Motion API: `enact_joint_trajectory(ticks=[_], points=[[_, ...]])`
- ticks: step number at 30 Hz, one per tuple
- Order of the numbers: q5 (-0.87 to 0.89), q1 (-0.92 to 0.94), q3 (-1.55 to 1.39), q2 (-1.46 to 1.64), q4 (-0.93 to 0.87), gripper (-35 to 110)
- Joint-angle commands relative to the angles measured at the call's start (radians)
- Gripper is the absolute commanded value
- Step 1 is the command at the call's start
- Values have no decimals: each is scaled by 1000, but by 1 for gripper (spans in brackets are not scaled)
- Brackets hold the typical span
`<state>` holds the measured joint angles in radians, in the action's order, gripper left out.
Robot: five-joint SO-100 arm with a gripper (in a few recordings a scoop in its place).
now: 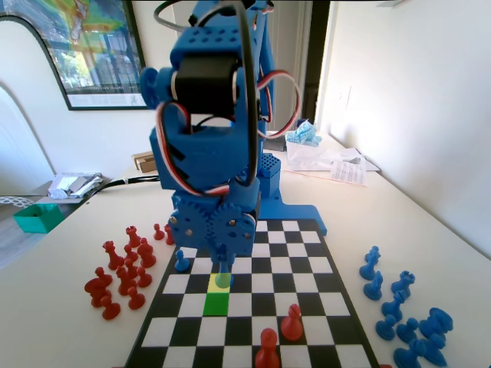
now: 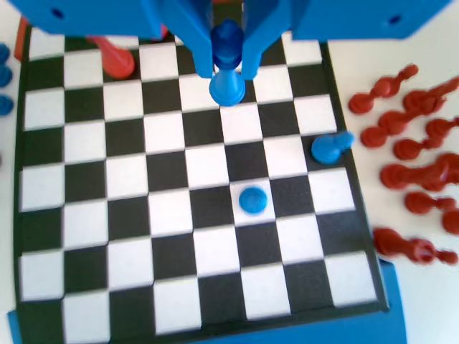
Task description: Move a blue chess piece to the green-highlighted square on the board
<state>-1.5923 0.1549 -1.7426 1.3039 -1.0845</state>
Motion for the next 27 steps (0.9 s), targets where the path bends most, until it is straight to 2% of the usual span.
enact_joint_trajectory(ticks=[1, 27], points=[[-5, 14, 64, 37, -6, 1], [5, 32, 143, -101, 41, 1]])
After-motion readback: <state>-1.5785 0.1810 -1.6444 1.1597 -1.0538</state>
